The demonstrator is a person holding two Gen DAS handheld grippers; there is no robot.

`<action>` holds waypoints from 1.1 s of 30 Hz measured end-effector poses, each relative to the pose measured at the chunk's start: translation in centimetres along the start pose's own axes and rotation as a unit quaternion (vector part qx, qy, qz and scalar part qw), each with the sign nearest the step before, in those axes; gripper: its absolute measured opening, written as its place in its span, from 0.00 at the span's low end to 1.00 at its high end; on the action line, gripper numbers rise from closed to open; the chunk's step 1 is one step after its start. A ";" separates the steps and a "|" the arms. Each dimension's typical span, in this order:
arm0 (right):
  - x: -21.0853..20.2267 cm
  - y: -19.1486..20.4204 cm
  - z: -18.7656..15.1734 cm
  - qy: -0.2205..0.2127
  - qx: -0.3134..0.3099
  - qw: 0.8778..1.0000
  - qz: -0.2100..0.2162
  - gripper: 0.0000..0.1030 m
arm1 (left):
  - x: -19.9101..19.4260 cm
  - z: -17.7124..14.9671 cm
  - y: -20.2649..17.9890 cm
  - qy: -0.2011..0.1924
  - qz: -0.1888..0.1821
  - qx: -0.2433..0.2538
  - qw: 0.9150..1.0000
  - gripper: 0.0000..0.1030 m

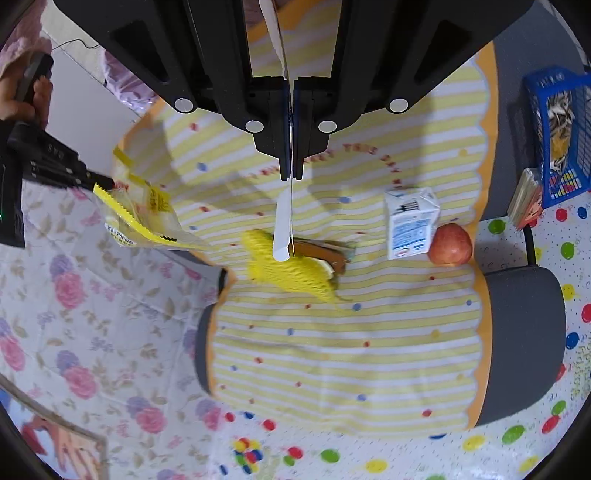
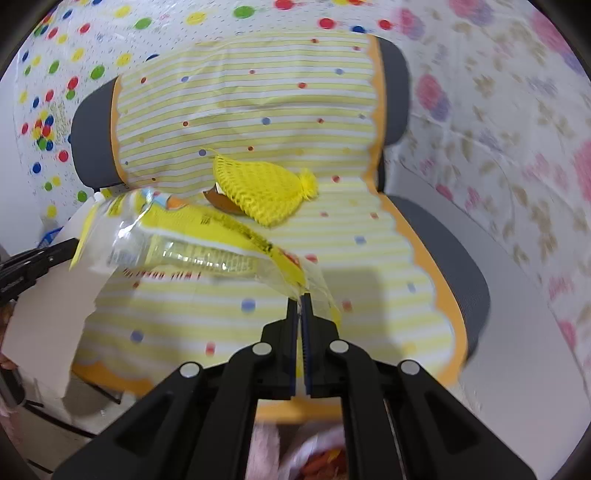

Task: Collect trash
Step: 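Carry the card and bag over the trash bin and open both tools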

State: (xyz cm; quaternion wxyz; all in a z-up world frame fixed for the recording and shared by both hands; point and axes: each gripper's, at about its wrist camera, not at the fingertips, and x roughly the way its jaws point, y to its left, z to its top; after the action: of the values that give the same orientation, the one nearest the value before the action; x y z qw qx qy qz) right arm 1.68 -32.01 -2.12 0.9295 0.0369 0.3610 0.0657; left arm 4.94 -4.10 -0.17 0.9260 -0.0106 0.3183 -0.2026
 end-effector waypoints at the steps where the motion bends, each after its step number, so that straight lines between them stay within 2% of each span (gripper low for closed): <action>1: -0.7 -0.5 -0.9 0.004 0.016 1.000 0.002 0.03 | -0.3 -0.3 -0.7 -0.004 -0.004 0.003 1.000 0.01; 6: -3.8 -2.9 -5.3 0.022 0.092 0.996 0.007 0.03 | -1.2 -2.1 -3.9 -0.013 -0.032 0.003 0.999 0.01; 12: -7.1 -5.4 -10.4 0.032 0.161 0.986 -0.019 0.03 | -0.8 -4.8 -9.5 -0.005 -0.060 0.048 0.997 0.01; 20: -9.2 -8.4 -15.9 0.053 0.241 0.968 -0.039 0.03 | 1.1 -8.1 -16.9 0.022 -0.119 0.110 0.987 0.01; 25: -8.8 -9.2 -18.6 0.072 0.261 0.961 -0.054 0.03 | 2.5 -9.8 -20.5 0.030 -0.140 0.143 0.979 0.01; 33: -6.3 -9.9 -20.5 0.117 0.254 0.958 -0.058 0.04 | 5.4 -11.3 -24.3 0.051 -0.156 0.177 0.971 0.02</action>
State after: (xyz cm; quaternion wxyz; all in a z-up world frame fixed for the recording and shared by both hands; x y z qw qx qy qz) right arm -15.83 -42.33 -14.15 0.8429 0.2429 0.4738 -0.0779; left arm -6.85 -27.22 -8.73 0.8526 0.1142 0.3191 -0.3976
